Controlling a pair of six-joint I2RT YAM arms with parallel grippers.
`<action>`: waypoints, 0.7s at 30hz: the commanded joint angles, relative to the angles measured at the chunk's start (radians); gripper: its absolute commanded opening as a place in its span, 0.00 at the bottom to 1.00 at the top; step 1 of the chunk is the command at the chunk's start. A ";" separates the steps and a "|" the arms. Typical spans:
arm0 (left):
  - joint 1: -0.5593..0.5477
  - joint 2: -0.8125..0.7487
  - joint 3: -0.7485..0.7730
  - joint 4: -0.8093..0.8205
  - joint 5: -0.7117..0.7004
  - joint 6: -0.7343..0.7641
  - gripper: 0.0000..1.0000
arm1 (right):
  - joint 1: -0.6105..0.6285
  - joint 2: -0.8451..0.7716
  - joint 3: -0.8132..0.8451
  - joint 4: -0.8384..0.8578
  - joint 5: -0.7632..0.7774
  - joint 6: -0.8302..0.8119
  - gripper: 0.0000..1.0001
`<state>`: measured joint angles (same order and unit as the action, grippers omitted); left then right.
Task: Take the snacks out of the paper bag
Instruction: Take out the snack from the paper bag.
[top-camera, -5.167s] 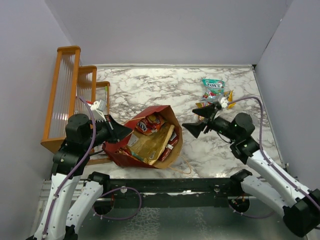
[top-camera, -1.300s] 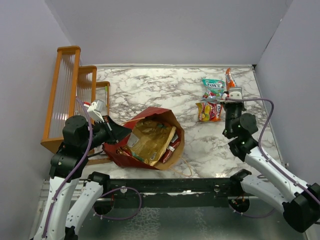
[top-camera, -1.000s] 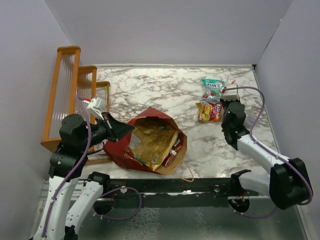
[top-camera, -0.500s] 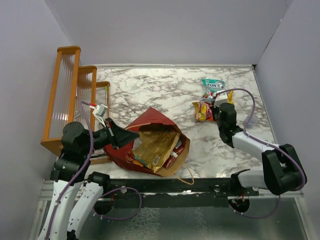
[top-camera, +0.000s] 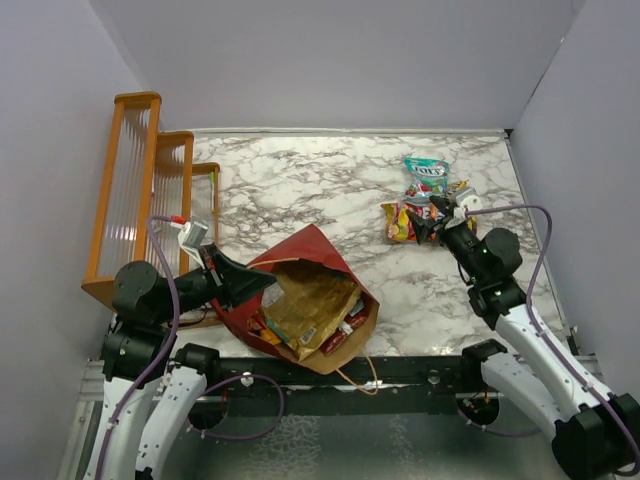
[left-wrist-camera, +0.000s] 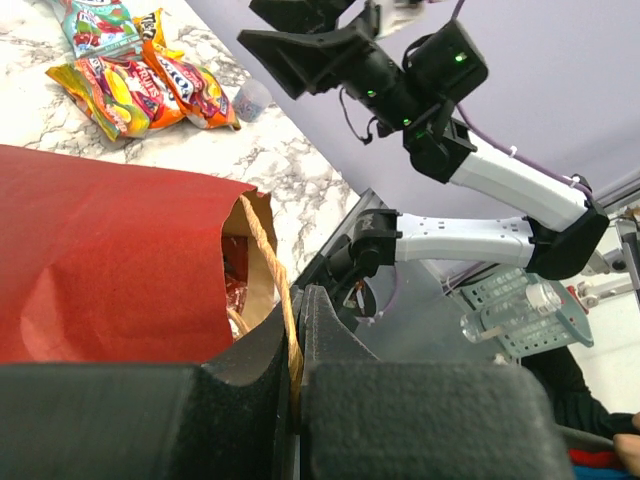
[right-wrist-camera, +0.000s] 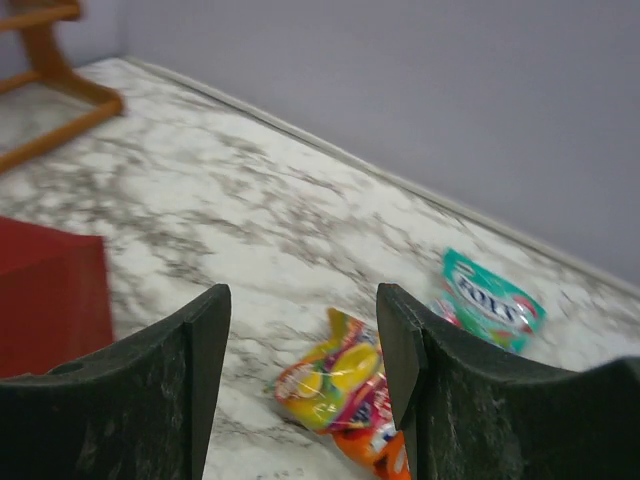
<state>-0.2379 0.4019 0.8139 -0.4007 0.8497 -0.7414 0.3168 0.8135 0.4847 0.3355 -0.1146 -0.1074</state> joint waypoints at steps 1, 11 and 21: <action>-0.003 -0.046 -0.041 0.035 0.008 0.023 0.00 | 0.011 -0.094 -0.029 0.025 -0.575 -0.039 0.61; -0.003 -0.095 -0.067 0.021 -0.033 0.052 0.00 | 0.387 -0.143 0.006 -0.066 -0.912 -0.302 0.65; -0.003 -0.093 -0.070 0.008 -0.079 0.060 0.00 | 0.785 0.066 0.177 -0.617 -0.631 -0.919 0.59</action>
<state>-0.2379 0.3168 0.7456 -0.3962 0.7998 -0.6968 1.0206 0.8001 0.5716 0.0002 -0.9215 -0.7414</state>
